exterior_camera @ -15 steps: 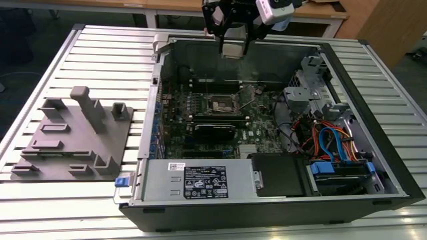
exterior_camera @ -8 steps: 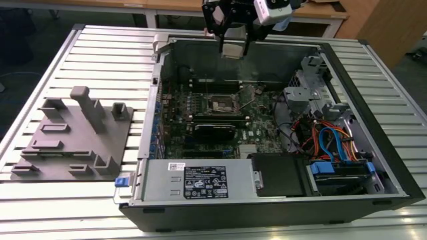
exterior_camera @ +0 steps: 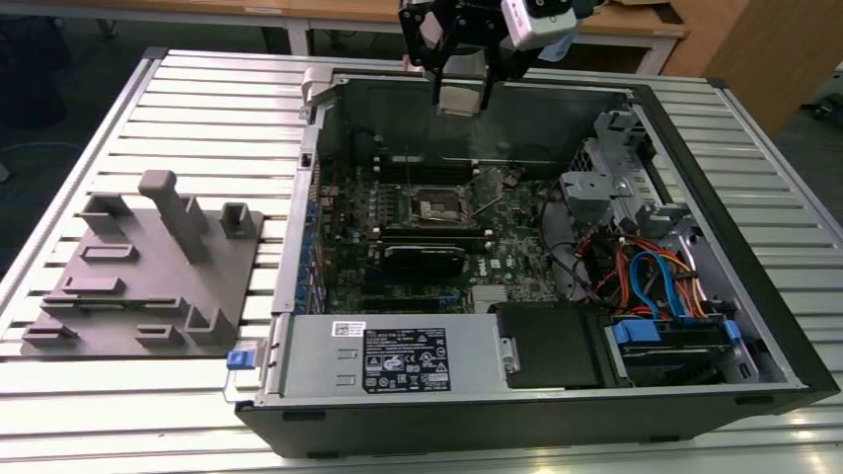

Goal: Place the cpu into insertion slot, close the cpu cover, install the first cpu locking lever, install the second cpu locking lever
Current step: 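Place the cpu into insertion slot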

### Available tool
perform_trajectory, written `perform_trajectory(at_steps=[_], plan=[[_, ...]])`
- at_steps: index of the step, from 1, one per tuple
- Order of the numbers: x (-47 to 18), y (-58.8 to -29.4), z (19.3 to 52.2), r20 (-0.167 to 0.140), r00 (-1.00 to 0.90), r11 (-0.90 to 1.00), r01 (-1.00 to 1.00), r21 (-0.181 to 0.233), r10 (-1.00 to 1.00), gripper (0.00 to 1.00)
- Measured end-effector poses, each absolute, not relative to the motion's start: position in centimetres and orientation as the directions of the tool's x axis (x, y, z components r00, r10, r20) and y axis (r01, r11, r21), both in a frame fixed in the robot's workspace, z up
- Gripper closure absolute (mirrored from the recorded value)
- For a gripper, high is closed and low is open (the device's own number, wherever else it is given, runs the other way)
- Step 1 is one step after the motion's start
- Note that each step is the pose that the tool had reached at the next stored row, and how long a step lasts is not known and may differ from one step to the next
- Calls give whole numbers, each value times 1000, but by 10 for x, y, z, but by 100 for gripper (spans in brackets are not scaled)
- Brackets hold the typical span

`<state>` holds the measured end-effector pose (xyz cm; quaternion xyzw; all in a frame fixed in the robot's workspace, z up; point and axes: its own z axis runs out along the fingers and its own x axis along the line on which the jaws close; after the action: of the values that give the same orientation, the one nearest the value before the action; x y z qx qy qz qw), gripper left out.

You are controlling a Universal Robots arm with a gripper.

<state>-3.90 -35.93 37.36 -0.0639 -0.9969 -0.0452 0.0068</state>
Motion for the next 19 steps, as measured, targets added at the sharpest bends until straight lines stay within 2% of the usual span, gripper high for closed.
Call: perform_trajectory(at_steps=[19], plan=[[-39,-359,373,19,-977,973,215,89,214,46]])
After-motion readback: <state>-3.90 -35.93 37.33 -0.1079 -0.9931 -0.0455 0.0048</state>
